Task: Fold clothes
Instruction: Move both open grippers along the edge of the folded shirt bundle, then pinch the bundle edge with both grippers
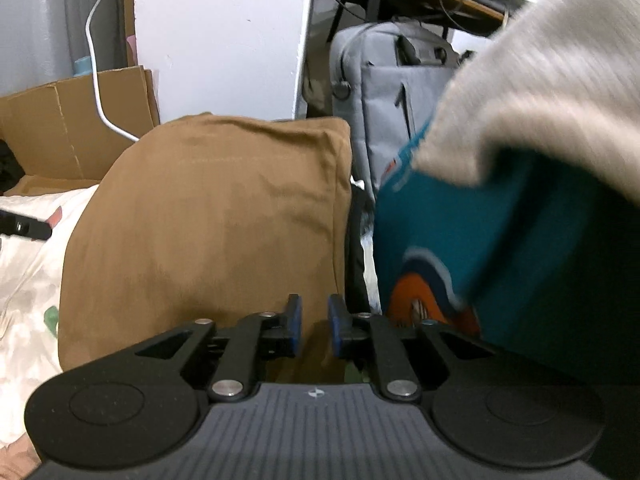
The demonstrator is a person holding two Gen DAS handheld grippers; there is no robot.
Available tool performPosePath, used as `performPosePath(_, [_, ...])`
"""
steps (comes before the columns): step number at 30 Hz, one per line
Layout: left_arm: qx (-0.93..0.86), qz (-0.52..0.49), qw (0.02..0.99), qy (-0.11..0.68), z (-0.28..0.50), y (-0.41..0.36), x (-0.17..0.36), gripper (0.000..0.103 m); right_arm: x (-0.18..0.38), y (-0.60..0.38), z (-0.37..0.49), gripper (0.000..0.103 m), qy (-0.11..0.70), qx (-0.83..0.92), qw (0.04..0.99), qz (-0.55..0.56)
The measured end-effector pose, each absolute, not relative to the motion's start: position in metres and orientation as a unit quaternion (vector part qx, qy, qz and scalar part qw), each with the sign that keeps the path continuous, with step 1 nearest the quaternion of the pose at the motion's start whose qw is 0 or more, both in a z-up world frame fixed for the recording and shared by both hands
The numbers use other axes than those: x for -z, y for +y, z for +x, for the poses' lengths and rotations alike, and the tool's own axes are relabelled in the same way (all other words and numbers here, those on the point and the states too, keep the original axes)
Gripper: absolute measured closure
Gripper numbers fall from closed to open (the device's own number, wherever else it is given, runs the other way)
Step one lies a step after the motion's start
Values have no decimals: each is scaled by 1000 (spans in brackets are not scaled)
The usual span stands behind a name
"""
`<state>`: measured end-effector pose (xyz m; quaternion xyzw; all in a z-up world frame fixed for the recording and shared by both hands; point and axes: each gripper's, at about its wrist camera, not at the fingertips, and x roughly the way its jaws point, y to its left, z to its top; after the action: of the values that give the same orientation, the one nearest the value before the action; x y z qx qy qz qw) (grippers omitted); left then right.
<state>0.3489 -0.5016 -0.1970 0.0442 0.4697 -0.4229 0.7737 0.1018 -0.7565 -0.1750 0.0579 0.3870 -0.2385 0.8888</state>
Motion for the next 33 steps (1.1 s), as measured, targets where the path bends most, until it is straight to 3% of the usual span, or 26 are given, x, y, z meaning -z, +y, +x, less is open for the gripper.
performPosePath(19, [455, 76, 724, 513, 313, -520, 250, 49, 210, -750, 60, 75, 409, 236, 877, 83])
performPosePath(21, [460, 77, 715, 520, 314, -521, 256, 63, 213, -751, 61, 76, 414, 235, 875, 84])
performPosePath(23, [465, 76, 706, 529, 314, -521, 262, 69, 216, -751, 60, 77, 418, 234, 874, 83])
performPosePath(26, [469, 67, 698, 538, 316, -518, 269, 81, 221, -752, 60, 89, 425, 231, 872, 82])
performPosePath(27, [469, 63, 696, 540, 317, -517, 270, 83, 223, -753, 61, 94, 427, 229, 871, 81])
performPosePath(33, [479, 58, 687, 544, 322, -508, 268, 90, 224, -749, 59, 96, 429, 227, 872, 64])
